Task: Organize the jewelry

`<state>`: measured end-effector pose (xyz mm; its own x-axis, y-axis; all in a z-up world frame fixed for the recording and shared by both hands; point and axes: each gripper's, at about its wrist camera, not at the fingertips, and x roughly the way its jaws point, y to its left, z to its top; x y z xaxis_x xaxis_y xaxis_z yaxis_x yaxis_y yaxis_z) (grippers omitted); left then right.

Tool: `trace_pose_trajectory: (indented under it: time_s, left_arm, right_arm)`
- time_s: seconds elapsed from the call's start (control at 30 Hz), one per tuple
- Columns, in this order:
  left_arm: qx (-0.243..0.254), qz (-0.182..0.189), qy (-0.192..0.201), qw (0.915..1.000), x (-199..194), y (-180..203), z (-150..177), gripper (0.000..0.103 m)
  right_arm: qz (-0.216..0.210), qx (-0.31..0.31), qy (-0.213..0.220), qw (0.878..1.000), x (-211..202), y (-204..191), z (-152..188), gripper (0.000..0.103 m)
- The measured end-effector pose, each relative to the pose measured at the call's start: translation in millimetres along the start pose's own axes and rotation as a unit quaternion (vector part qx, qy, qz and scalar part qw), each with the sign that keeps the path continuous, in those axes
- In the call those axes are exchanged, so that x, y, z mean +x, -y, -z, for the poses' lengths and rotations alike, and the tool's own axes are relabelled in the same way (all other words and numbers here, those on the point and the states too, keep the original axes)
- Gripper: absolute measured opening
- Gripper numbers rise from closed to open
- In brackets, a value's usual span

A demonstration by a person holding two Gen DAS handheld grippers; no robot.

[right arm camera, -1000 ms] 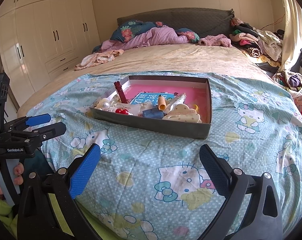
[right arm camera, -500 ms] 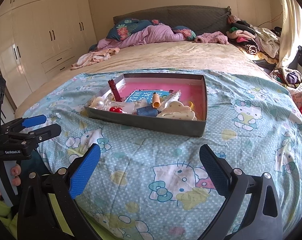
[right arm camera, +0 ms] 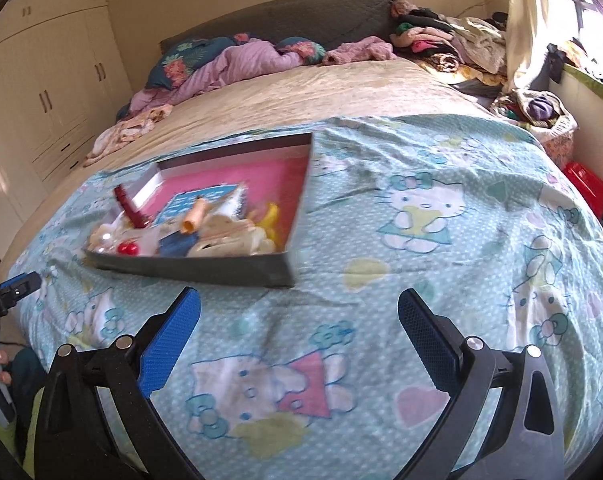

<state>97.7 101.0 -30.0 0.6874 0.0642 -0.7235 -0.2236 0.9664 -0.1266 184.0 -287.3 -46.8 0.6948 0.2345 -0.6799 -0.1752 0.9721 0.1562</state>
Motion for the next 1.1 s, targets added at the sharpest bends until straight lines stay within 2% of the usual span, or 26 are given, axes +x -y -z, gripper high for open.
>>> trace_pose_trajectory:
  time_s: [0.13,0.27,0.4,0.47,0.5,0.57,0.67,1.1]
  left_arm:
    - [-0.051,-0.059,-0.034,0.9964,45.4,-63.8,-35.9,0.093]
    - [-0.091,-0.118,-0.048,0.9877,91.3,-122.2,-71.1,0.093]
    - [-0.108,-0.18,-0.028,0.9773,128.8,-155.3,-95.0,0.093]
    - [-0.095,-0.212,-0.062,0.9706,158.0,-165.0,-92.5,0.095]
    - [-0.087,-0.203,-0.048,0.9741,162.6,-166.8,-88.5,0.095]
    - [-0.095,-0.195,-0.027,0.9759,153.2,-168.2,-85.7,0.095]
    - [-0.096,-0.193,-0.03,0.976,152.4,-169.3,-85.2,0.095]
    - [-0.093,-0.197,-0.029,0.9755,154.5,-168.3,-86.2,0.095]
  right_arm:
    - [0.08,0.031,-0.012,0.996,30.9,63.0,-24.3,0.098]
    - [0.132,0.069,-0.032,0.988,64.8,126.5,-48.0,0.098]
    - [0.174,0.1,-0.051,0.978,99.3,176.3,-64.0,0.098]
    - [0.18,0.111,-0.061,0.976,118.2,193.2,-63.2,0.099]
    - [0.182,0.103,-0.062,0.976,125.6,195.3,-59.7,0.099]
    - [0.193,0.088,-0.045,0.976,123.2,188.9,-54.9,0.099]
    - [0.207,0.075,-0.038,0.975,120.7,180.8,-48.9,0.099]
    - [0.203,0.077,-0.044,0.975,122.2,182.1,-50.7,0.099]
